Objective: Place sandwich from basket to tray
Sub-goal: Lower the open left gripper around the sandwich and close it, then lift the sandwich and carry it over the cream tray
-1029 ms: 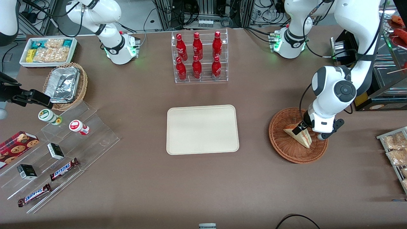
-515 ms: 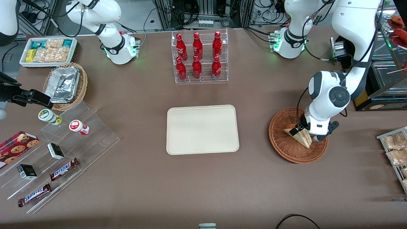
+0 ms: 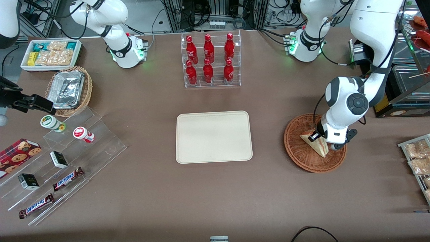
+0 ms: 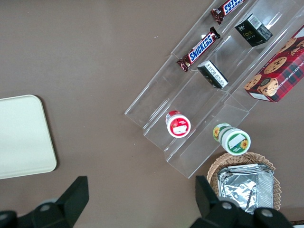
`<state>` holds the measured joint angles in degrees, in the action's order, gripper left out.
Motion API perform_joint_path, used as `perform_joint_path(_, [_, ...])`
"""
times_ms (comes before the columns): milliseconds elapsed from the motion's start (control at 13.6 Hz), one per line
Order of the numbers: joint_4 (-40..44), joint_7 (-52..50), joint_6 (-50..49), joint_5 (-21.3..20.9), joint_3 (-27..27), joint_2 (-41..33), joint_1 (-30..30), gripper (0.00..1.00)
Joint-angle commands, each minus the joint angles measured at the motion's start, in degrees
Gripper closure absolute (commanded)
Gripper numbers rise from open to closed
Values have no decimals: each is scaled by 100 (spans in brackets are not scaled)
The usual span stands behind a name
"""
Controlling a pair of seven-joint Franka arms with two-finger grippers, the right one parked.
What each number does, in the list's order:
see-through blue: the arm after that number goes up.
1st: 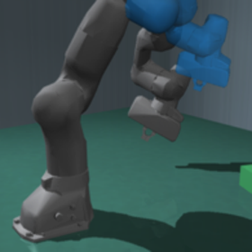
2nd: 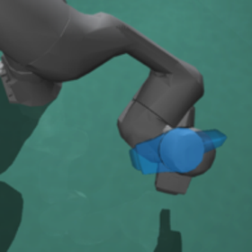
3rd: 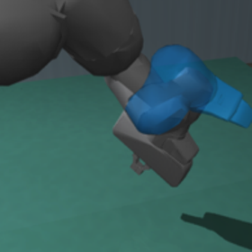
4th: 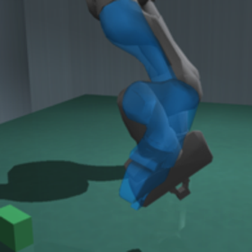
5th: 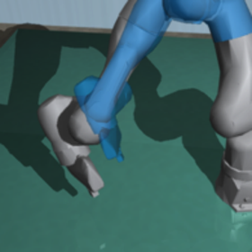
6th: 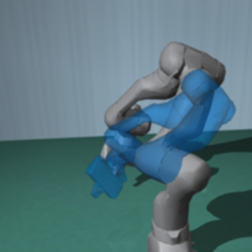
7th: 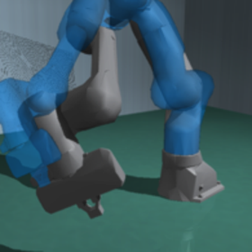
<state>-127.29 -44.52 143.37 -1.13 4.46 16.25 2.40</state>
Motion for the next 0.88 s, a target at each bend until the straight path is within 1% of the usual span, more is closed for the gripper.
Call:
perform_joint_path(0, [-15, -48, -133, -63, -41, -271, 32, 99])
perform_joint_path(147, [125, -48, -588, -142, -15, -543, 67, 99])
perform_joint_path(221, [274, -48, -939, -325, 20, -640, 93, 99])
perform_joint_path(294, [528, -57, -1369, -431, 46, -693, 233, 99])
perform_joint_path(515, [1441, -109, -2408, -441, 64, -650, 681, 99])
perform_joint_path(588, [1644, -127, -2558, -398, 64, -632, 822, 99])
perform_joint_path(809, [1988, -241, -2604, -353, 73, -483, 1410, 99])
